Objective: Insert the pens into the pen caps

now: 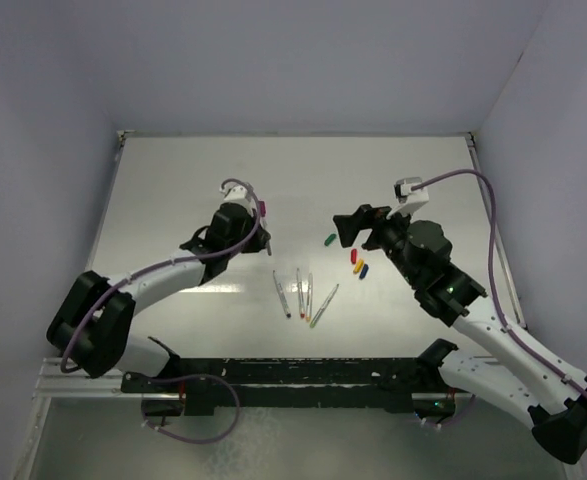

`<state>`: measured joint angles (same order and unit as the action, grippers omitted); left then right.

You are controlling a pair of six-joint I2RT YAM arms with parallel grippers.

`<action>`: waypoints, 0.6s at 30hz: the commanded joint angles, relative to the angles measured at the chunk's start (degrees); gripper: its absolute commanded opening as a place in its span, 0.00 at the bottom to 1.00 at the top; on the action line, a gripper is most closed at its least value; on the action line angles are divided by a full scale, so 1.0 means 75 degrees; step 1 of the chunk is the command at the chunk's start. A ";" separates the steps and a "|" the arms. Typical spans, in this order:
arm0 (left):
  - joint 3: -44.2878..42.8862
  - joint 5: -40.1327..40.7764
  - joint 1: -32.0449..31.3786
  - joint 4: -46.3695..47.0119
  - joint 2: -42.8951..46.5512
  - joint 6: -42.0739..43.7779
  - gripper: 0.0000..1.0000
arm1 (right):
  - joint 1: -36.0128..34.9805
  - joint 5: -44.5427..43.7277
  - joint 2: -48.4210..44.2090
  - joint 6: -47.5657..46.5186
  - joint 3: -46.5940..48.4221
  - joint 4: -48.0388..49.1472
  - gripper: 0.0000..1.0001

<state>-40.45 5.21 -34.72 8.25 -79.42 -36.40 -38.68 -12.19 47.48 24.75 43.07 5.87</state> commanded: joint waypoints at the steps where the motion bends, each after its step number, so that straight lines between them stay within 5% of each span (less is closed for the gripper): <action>1: -0.0873 -0.0277 0.0763 -0.1129 -0.0711 0.0222 0.00 | -0.0009 -0.1502 -0.0125 0.0113 0.0001 -0.0847 1.00; 18: -0.2761 -0.0138 0.1289 -0.2751 -0.3010 0.0892 0.00 | -0.0002 -0.2008 -0.0433 0.0501 -0.0515 -0.1288 1.00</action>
<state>-58.72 2.20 -25.69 -10.13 -100.55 -31.48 -38.68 -25.54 45.06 27.24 39.77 -4.56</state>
